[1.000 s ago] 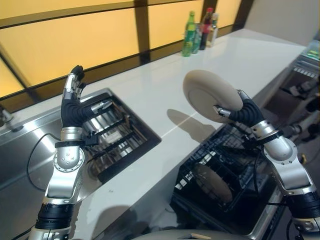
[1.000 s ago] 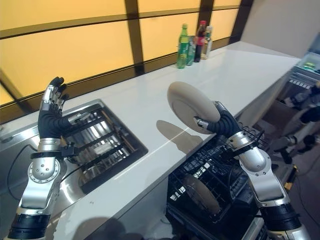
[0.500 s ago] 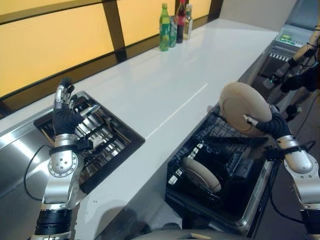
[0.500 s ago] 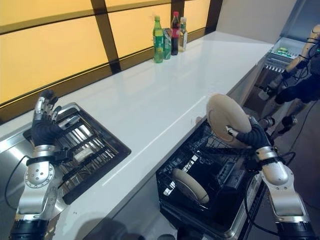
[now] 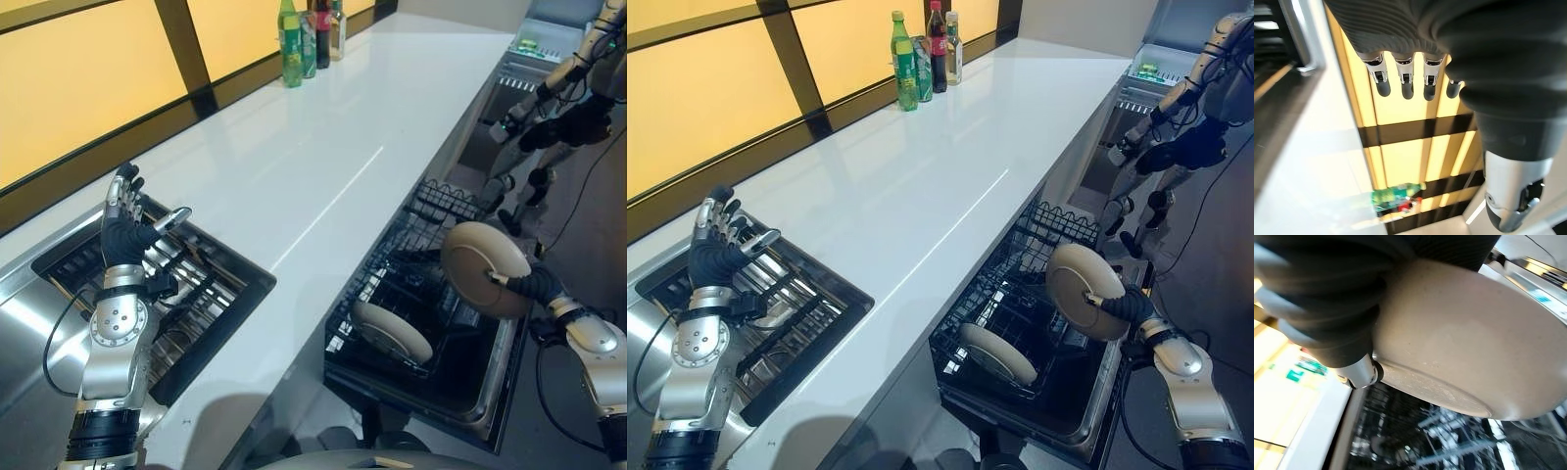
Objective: Pick up plates and place into dishwasher.
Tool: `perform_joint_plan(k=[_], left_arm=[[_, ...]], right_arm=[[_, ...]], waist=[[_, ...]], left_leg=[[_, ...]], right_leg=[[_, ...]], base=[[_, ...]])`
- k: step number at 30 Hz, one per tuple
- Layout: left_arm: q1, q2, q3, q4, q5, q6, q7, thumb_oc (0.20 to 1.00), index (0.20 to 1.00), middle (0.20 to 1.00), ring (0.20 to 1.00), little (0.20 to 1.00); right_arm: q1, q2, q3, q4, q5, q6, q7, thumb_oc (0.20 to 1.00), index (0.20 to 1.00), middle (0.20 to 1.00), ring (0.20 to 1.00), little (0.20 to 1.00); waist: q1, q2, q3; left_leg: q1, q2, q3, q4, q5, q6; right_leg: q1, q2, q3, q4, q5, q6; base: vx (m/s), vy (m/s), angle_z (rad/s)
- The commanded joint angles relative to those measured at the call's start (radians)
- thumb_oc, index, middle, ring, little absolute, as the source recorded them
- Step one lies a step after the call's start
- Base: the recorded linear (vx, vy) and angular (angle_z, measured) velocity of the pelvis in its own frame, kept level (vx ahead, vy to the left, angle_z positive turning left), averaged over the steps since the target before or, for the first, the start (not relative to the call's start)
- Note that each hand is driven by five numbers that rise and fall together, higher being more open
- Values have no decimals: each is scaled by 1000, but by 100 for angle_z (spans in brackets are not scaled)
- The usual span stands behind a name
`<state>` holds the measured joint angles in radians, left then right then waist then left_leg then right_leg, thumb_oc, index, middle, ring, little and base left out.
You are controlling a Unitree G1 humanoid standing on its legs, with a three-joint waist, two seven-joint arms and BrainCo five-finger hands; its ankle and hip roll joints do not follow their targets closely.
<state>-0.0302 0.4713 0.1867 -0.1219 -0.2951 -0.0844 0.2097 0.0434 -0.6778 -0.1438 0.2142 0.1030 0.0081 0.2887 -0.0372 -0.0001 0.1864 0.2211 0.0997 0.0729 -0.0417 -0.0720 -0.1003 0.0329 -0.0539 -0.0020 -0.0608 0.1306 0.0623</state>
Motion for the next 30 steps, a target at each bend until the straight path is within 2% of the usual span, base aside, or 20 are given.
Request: perform_joint_plan(k=[1, 6, 14, 22, 26, 30], left_arm=[[-39, 109, 10, 42, 27, -36, -1, 1000, 1000, 1000, 1000, 1000], [-72, 138, -14, 43, 23, -10, 6, 1000, 1000, 1000, 1000, 1000], [-158, 189, -83, 70, 12, -32, 44, 1000, 1000, 1000, 1000, 1000], [-182, 212, -101, 74, 5, -44, 64, 1000, 1000, 1000, 1000, 1000], [-212, 229, -111, 78, -2, -37, 84, 1000, 1000, 1000, 1000, 1000], [-219, 242, -111, 82, -11, -45, 93, 1000, 1000, 1000, 1000, 1000]], right_arm=[[-108, -16, 52, 51, 51, -54, 17, 200, 200, 200, 200, 200], [-157, -34, 109, 142, 78, -72, 11, 200, 200, 200, 200, 200], [-245, -66, 205, 198, 98, -84, -73, 200, 200, 200, 200, 200], [-305, -105, 235, 225, 22, -100, -190, 200, 200, 200, 200, 200], [-371, -141, 257, 223, -30, -83, -257, 200, 200, 200, 200, 200], [-408, -189, 273, 230, -89, -92, -282, 200, 200, 200, 200, 200]], waist=[[24, -34, 1], [58, -45, 28], [95, -47, 93], [105, -40, 126], [104, -36, 152], [104, -28, 170]], left_leg=[[-155, -51, -3, 84, 74, 77], [-189, -59, -18, 103, 74, 76], [-262, -66, -64, 90, 94, 74], [-300, -65, -82, 80, 103, 71], [-329, -67, -84, 93, 105, 69], [-356, -70, -91, 103, 108, 67]], right_leg=[[25, -85, -103, 193, -139, 46], [32, -88, -103, 159, -124, 47], [28, -80, -83, 90, -96, 57], [1, -82, -82, 72, -89, 55], [-24, -81, -81, 78, -90, 48], [-53, -79, -78, 88, -90, 44]], base=[[15, -96, -21], [23, -101, -11], [-85, -101, 3], [-20, -40, 8], [-37, -25, 0], [-9, -4, 0]])
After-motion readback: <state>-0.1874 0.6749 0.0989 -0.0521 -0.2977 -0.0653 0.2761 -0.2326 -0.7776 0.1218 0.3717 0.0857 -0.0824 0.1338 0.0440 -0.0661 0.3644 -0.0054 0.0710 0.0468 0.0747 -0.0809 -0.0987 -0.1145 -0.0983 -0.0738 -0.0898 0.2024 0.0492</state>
